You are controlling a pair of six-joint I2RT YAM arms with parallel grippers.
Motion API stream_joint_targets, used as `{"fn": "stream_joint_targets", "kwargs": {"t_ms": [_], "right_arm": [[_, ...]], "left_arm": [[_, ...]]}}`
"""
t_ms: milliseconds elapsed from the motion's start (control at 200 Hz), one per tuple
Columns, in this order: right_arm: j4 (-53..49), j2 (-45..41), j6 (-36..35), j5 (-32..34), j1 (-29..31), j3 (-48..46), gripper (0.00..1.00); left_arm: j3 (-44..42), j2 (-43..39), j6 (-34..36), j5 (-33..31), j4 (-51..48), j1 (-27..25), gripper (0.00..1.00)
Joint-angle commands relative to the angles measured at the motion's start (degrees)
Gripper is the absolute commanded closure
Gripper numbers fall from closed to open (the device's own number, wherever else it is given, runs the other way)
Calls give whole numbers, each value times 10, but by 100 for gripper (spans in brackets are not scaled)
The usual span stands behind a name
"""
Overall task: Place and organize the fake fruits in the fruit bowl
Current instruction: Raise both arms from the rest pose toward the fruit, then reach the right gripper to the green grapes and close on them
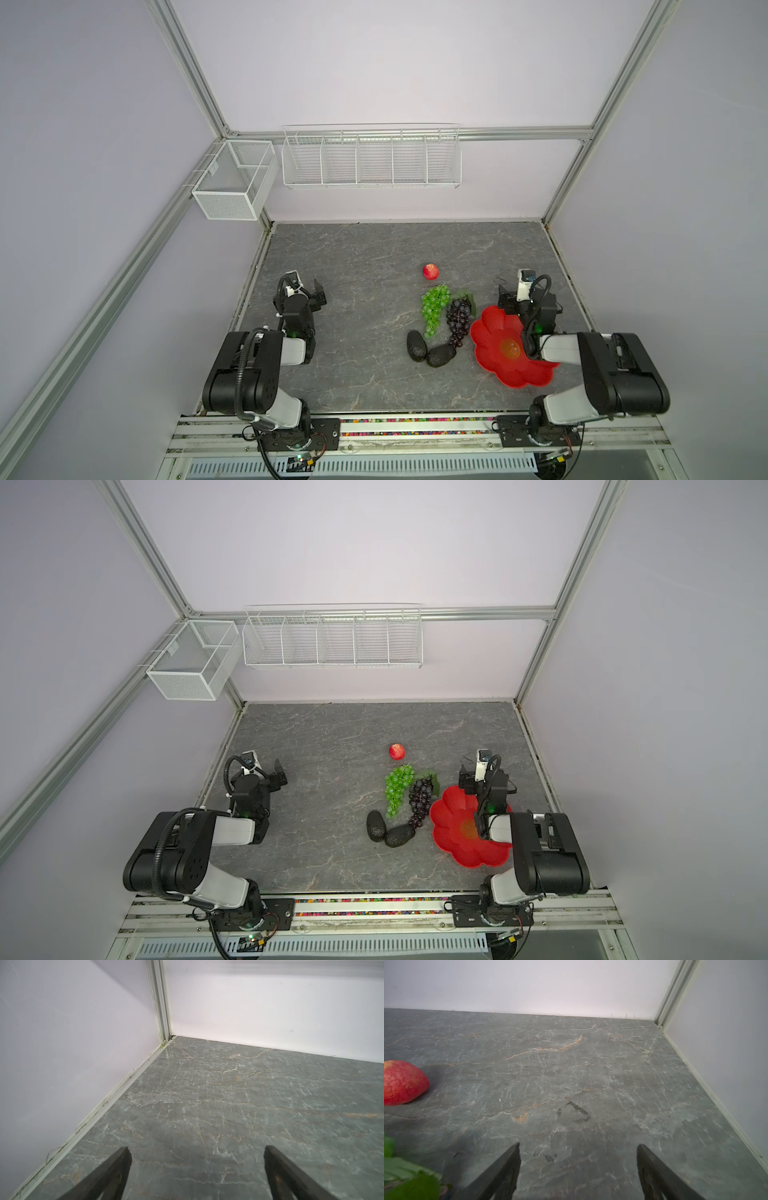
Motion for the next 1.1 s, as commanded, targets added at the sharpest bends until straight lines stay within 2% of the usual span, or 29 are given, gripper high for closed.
{"fn": "stream_joint_targets", "kwargs": {"t_ms": [0,55,120,160,210,315,370,430,515,565,620,725,865,990,1095], "right_arm": [[-88,-149,12,28,8,-12,12],[-221,-221,9,49,27,22,12],[-310,-282,13,45,51,43,12],[-344,-313,14,11,61,53,12],[-383,-337,25,-20,73,73,12],[-523,-304,73,-36,90,159,12],[-620,-261,94,-64,101,217,12],[-682,-229,100,-83,138,252,12],[-706,-215,113,-79,193,256,10],[-707,-211,138,-58,218,255,8],[-701,-198,155,-52,244,259,8],[-690,-136,188,-28,307,297,7],[-684,-14,226,12,386,375,5],[-668,63,260,60,413,405,0],[-670,115,283,72,414,432,12]], "left_arm": [[-26,-113,51,-22,-2,-49,1],[14,-206,51,-48,-166,-102,1],[100,-289,7,20,-415,-130,1],[144,-313,-22,38,-507,-152,1],[177,-328,-66,58,-569,-178,1],[258,-338,-168,250,-726,-183,1],[286,-341,-201,310,-791,-187,1],[308,-352,-204,348,-858,-193,1],[325,-373,-158,377,-952,-198,1],[329,-380,-126,388,-990,-198,1],[327,-391,-136,397,-1003,-197,1],[262,-438,-122,490,-914,-197,1],[268,-443,-115,447,-937,-197,1],[263,-431,-117,468,-937,-198,1],[260,-435,-120,464,-936,-198,1]]}}
